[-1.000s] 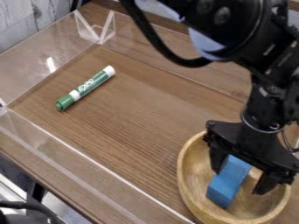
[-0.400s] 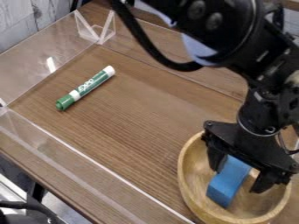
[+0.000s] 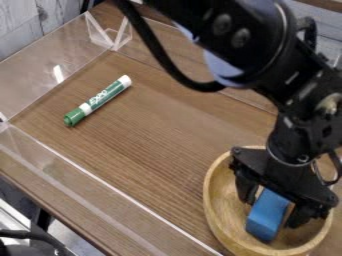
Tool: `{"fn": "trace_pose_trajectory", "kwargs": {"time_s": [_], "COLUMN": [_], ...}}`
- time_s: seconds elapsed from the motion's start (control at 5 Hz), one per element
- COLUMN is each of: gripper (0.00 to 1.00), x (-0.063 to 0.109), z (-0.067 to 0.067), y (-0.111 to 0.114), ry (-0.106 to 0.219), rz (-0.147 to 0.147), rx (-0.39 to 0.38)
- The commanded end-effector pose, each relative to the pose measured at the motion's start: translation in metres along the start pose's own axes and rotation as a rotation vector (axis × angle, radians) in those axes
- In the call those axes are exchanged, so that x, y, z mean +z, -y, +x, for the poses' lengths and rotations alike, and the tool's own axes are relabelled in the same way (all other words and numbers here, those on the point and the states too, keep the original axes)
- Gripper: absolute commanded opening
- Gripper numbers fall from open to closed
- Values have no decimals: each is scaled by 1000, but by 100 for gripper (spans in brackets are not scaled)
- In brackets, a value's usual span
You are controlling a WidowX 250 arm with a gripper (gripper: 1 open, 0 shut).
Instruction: Remove the blue block from inside the brown bowl and put it on the table
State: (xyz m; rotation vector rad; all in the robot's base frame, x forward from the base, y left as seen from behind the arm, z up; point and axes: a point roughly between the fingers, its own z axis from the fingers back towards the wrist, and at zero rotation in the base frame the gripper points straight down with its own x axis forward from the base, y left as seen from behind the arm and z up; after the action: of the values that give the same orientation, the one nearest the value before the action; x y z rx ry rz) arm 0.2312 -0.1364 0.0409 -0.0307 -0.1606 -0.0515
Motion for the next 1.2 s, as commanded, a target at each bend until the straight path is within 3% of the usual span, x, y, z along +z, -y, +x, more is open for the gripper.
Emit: {"fn": "trace_pose_trajectory", "kwargs": {"time_s": [0.0,0.4,0.6,1.0], "gripper": [0,0,0,0], "x": [1,22,42,108], "z": [6,8,12,28], "y": [2,-3,-8,-47], "ry": [36,14,12,36], "rz": [-22,10,32,96], "rx": [7,-16,-22,21]}}
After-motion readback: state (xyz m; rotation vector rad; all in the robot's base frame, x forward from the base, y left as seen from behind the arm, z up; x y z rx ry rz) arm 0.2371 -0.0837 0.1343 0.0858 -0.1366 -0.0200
